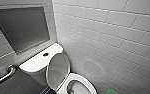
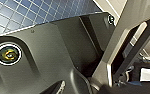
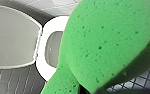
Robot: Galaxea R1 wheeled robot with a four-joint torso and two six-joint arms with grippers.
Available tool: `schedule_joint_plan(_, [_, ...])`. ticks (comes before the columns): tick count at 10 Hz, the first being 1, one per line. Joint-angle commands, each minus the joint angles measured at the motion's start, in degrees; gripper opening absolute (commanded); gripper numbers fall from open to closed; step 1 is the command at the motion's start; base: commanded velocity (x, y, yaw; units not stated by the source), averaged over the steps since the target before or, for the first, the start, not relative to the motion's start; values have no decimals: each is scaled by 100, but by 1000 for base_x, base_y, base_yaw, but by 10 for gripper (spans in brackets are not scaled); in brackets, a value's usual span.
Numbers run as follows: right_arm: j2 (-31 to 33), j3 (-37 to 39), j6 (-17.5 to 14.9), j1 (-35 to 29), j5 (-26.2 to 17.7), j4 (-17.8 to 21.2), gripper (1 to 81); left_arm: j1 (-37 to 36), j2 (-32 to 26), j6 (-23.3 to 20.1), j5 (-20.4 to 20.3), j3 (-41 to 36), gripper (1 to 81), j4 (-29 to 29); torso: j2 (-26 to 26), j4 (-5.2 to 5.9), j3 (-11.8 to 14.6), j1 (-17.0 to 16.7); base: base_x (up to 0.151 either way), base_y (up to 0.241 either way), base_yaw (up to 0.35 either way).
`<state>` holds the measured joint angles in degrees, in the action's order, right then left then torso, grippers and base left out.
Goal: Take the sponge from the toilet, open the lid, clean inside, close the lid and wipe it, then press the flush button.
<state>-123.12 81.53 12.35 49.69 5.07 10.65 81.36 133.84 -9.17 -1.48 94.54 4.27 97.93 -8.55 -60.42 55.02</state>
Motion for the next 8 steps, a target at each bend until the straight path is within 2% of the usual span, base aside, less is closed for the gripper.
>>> schedule_joint_plan(1, [110,310,83,-674,-419,103,10,-89,-76,-50,358,-5,811,-49,531,0,0,343,0,0,0])
schedule_joint_plan(2, [101,424,92,-683,-419,103,10,-89,-67,-50,358,12,811,-49,133,0,0,83,0,0,0])
schedule_joint_plan(5, [84,696,92,-718,-410,103,10,-89,-6,-41,358,12,811,-49,459,0,0,280,0,0,0])
schedule_joint_plan(6, [48,714,92,-762,-419,77,10,-89,12,-41,358,12,811,-49,465,0,-121,284,0,0,0])
schedule_joint_plan(7, [14,696,83,-823,-419,42,10,-89,21,-41,358,12,811,-49,461,0,-538,286,0,0,0])
schedule_joint_plan(8, [-39,714,83,-911,-428,51,10,-89,21,-24,358,12,811,-57,461,0,-586,286,0,0,0])
